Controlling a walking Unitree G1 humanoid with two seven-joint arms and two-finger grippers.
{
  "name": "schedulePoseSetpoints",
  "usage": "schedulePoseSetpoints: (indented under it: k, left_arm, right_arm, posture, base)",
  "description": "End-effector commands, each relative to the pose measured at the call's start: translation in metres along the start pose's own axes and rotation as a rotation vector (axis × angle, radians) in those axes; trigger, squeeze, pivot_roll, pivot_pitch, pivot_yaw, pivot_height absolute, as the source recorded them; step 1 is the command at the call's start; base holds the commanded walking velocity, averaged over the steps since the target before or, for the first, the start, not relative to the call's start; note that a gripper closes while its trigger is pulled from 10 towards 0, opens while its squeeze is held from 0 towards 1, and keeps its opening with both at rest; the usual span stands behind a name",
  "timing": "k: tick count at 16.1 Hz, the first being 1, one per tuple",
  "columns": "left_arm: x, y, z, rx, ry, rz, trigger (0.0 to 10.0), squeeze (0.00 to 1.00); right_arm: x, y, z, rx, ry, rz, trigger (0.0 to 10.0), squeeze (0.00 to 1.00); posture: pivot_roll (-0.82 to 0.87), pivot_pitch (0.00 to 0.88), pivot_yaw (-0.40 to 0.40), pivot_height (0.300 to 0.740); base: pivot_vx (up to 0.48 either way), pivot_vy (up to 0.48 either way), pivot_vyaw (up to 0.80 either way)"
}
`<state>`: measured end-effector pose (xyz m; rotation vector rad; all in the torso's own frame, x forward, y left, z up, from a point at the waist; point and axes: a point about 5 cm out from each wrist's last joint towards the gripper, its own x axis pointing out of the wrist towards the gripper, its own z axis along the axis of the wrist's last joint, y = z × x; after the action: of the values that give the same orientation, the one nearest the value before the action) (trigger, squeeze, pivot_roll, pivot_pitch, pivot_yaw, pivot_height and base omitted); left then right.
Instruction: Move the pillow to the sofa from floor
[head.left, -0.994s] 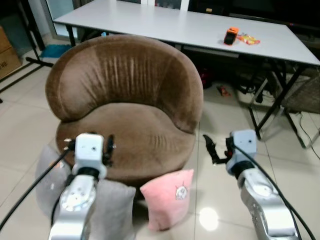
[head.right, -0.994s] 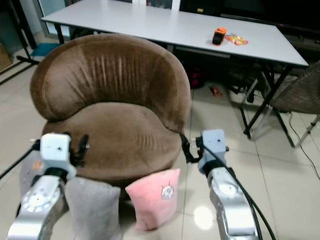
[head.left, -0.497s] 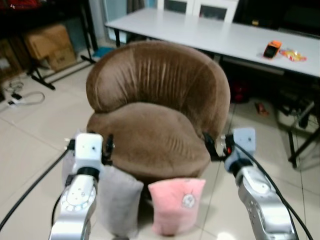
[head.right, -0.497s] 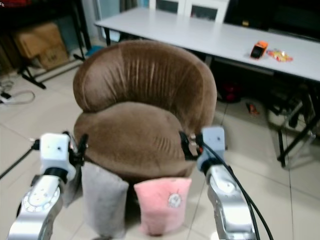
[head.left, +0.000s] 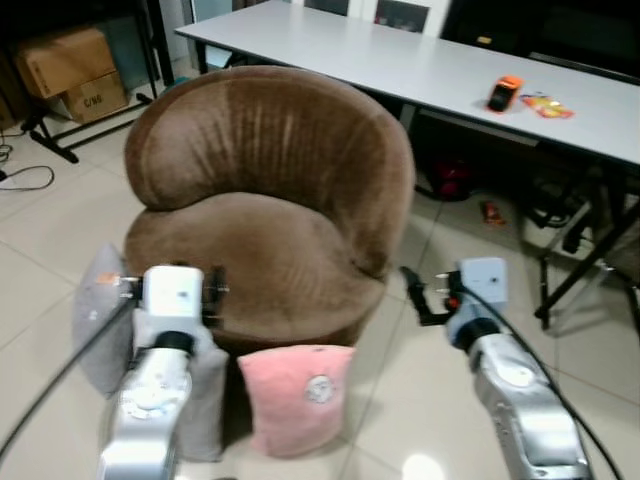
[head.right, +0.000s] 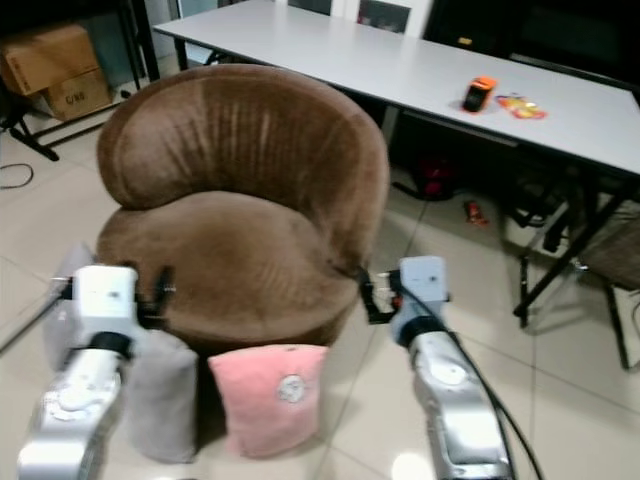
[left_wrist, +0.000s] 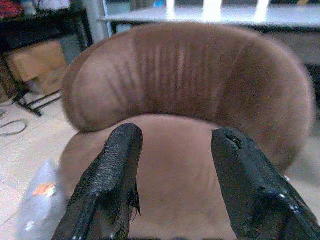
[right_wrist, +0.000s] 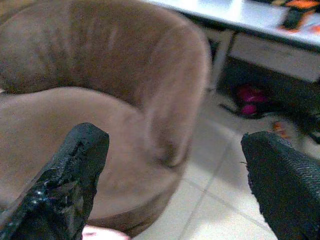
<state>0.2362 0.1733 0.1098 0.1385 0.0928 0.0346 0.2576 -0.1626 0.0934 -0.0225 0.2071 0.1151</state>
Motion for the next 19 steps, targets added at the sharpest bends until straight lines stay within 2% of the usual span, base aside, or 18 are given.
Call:
schedulePoseSetpoints:
  k: [1,3,8,19]
  left_arm:
    - [0.0006,0.0069,0.0028,0.006,-0.016,0.018,10.0,0.00]
    - [0.0002,0.0083,0.0045,0.001,-0.031,0.011,10.0,0.00]
    - [-0.0008,0.0090,0.0039,-0.002,-0.031,0.005,10.0,0.00]
    - [-0.0019,0.0113,0.0021,-0.006,-0.019,0.013,10.0,0.00]
  right_arm:
    - [0.0020,0.0035,0.0041,-0.018,-0.017,0.028,10.0,0.00]
    - [0.0013,0.0056,0.0054,-0.014,-0.029,0.039,10.0,0.00]
    - [0.0014,0.0077,0.0046,-0.025,-0.026,0.045,10.0,0.00]
    - [0.0009,0.0040,0.0023,0.024,-0.012,-0.006,10.0,0.00]
  posture:
    - [-0.04,0.000,-0.049,0.740]
    - [-0.04,0.000,-0.051,0.740]
    - [-0.04,0.000,-0.051,0.740]
    - [-0.03,0.000,-0.052,0.740]
  base:
    - [0.000,0.000,0.00]
    - [0.000,0.000,0.60]
    - [0.347,0.000,0.79]
    - [0.342,0.000,0.00]
